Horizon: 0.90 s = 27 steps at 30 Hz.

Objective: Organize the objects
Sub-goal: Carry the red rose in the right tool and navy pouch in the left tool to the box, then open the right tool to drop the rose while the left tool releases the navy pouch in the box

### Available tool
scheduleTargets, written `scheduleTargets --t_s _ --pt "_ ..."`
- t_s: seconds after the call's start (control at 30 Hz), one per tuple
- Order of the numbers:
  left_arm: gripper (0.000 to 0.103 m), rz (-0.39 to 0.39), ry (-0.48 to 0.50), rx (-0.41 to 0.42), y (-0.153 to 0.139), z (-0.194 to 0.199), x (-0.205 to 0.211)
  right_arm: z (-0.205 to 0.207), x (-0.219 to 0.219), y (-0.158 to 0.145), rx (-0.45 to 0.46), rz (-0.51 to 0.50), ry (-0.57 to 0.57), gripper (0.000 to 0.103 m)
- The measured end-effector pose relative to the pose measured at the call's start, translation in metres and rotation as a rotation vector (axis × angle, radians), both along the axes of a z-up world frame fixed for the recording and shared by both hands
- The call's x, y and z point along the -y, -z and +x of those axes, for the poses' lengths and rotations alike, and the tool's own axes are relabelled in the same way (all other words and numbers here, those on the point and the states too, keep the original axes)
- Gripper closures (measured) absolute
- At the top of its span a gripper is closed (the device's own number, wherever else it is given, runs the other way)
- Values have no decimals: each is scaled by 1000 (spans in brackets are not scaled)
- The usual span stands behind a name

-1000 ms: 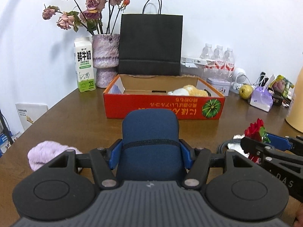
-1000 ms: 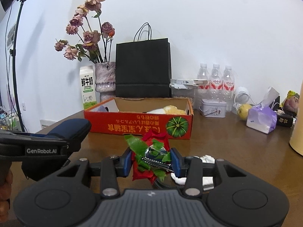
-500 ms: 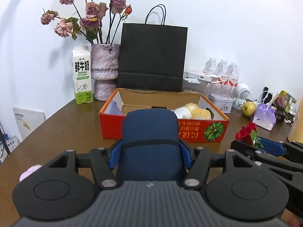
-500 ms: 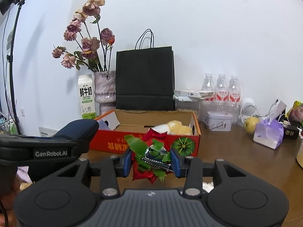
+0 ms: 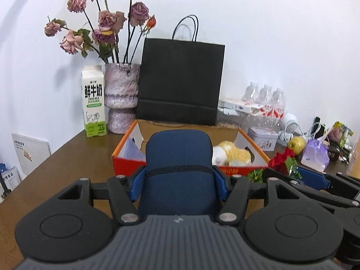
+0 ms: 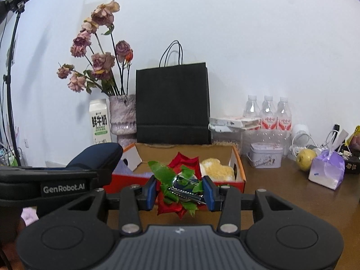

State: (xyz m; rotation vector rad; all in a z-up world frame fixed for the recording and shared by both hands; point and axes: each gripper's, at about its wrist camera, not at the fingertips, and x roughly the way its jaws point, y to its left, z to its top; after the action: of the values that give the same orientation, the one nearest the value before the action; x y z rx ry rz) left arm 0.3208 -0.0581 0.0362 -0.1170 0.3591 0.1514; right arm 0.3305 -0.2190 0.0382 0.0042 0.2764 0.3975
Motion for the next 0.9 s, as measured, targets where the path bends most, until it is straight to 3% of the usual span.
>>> scheduleTargets --t_s 0.9 --pt "41 -80 -118 31 -15 104 -32 109 -37 -19 11 99 23 63"
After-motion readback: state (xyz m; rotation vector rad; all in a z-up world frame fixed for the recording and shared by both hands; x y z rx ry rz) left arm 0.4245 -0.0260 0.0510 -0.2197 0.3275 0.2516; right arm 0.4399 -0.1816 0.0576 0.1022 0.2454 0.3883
